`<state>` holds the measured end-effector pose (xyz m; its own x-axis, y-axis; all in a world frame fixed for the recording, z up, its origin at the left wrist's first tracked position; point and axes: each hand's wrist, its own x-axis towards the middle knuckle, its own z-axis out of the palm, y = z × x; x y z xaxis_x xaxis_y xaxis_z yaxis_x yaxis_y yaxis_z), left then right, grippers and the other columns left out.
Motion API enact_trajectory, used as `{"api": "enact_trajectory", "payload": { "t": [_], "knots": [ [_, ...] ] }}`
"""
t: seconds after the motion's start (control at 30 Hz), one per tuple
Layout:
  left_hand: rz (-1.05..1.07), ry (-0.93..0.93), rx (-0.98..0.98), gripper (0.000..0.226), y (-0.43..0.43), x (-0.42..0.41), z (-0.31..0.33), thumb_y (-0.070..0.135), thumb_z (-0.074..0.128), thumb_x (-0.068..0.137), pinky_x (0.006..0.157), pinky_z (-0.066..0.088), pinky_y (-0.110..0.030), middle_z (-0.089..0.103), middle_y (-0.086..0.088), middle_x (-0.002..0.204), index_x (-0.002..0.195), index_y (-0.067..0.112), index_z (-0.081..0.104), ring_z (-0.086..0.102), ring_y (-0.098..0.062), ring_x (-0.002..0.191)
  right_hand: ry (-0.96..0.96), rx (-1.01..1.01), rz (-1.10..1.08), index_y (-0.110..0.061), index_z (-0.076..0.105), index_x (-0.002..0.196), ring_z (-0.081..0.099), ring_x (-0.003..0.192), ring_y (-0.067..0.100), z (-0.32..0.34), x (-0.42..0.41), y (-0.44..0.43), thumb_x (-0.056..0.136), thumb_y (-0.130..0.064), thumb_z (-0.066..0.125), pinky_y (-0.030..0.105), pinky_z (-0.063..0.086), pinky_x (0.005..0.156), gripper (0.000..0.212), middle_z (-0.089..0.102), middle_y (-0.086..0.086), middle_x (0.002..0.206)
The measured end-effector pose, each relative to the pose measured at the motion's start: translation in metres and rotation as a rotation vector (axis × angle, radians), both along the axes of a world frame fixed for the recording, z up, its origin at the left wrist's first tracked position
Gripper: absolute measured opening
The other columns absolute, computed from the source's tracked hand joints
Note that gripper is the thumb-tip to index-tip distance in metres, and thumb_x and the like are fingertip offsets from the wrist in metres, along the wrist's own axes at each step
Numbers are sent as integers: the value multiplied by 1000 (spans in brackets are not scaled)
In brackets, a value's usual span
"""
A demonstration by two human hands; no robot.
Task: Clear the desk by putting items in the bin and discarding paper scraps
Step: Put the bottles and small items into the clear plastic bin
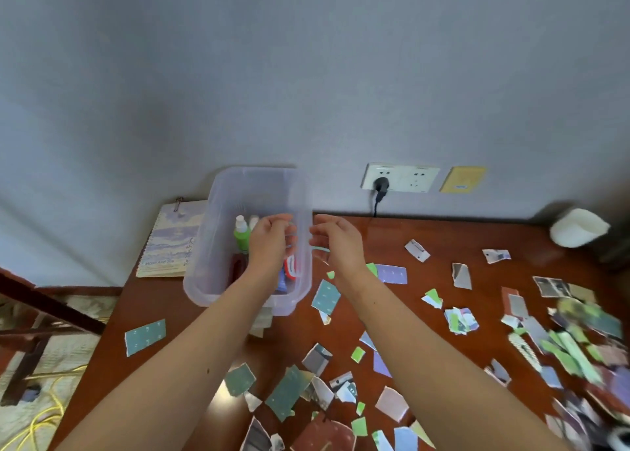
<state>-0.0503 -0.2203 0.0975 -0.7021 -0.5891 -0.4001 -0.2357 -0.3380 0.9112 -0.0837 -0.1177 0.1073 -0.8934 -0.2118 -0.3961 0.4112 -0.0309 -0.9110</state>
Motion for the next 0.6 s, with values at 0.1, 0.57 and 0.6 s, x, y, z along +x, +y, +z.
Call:
{"api": "enact_trajectory", "payload": {
  "t": [0.1, 0.57, 0.6],
  "knots": [
    [-80, 52, -15, 25, 39, 4, 8, 5, 41, 95, 65, 48, -26, 59, -2, 78, 86, 18, 59, 56, -14, 67, 22, 32, -92, -11, 64, 99, 55, 61, 15, 0, 9, 40, 89, -1, 49, 24, 43, 51, 21, 65, 8, 83],
    [-567, -76, -7, 20, 244, 2, -9, 11, 45, 96, 79, 54, -31, 65, -3, 90, 101, 14, 64, 60, -14, 75, -68, 211, -417, -18, 66, 103, 60, 82, 14, -22, 38, 259, 94, -11, 46, 24, 51, 69, 23, 66, 5, 95],
    [-587, -84, -5, 20, 259, 1, -11, 12, 45, 96, 82, 54, -34, 66, -4, 91, 98, 17, 64, 61, -14, 76, -78, 219, -432, -19, 66, 102, 60, 83, 15, -25, 38, 273, 94, -11, 46, 25, 52, 70, 23, 67, 5, 97]
  ]
}}
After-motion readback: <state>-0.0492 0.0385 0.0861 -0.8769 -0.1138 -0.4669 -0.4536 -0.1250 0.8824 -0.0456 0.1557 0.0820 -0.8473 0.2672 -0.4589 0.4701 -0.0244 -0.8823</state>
